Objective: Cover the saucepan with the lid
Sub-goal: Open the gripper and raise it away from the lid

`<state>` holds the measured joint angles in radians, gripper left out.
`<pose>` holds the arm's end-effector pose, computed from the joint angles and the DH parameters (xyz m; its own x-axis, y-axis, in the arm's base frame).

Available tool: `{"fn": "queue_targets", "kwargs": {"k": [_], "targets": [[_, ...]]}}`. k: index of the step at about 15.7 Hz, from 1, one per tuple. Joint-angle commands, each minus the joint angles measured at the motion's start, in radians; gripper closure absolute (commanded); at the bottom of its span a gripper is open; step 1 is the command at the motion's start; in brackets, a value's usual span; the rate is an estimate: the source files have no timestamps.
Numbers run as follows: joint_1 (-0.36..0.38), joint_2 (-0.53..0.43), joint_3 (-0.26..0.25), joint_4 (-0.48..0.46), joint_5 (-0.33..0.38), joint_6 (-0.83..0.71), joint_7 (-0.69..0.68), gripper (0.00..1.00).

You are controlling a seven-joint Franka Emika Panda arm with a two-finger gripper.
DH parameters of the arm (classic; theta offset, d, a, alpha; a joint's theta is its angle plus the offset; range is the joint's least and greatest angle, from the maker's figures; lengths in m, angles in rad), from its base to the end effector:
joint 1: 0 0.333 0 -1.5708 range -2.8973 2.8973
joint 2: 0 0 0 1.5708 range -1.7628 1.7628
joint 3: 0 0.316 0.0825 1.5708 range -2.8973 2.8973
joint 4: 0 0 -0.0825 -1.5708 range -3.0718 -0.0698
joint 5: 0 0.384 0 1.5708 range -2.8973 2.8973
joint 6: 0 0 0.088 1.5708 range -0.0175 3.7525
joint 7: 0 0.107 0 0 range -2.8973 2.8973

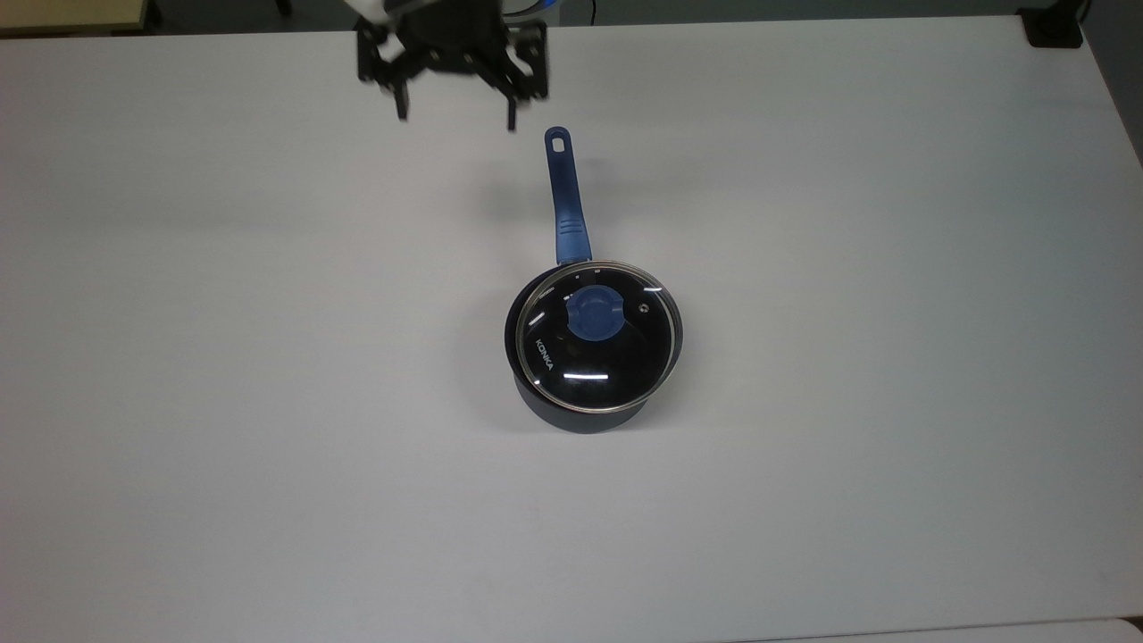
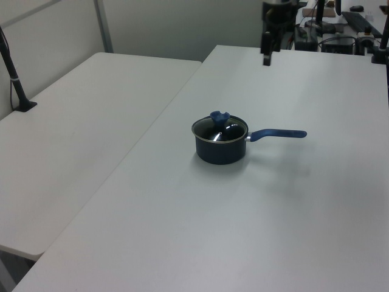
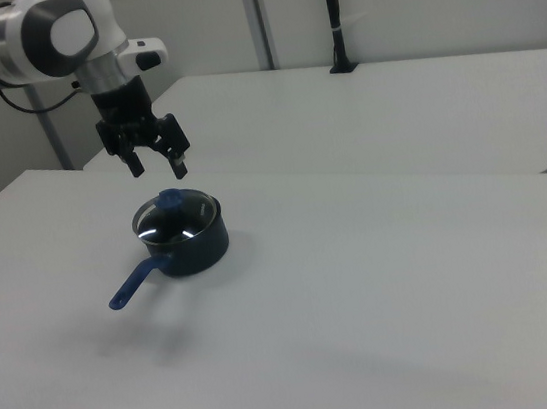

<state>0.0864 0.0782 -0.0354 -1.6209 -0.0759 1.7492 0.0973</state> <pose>0.5911 0.0241 0.5721 0.9979 -0.0324 0.0569 -0.0365 -0.9967 0.0728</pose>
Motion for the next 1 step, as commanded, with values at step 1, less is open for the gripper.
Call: {"fn": "queue_targets", "kwargs": {"k": [1], "targets": [[-0.013, -0.063, 0.0, -0.06, -0.008, -0.039, -0.013, 0.0]]}}
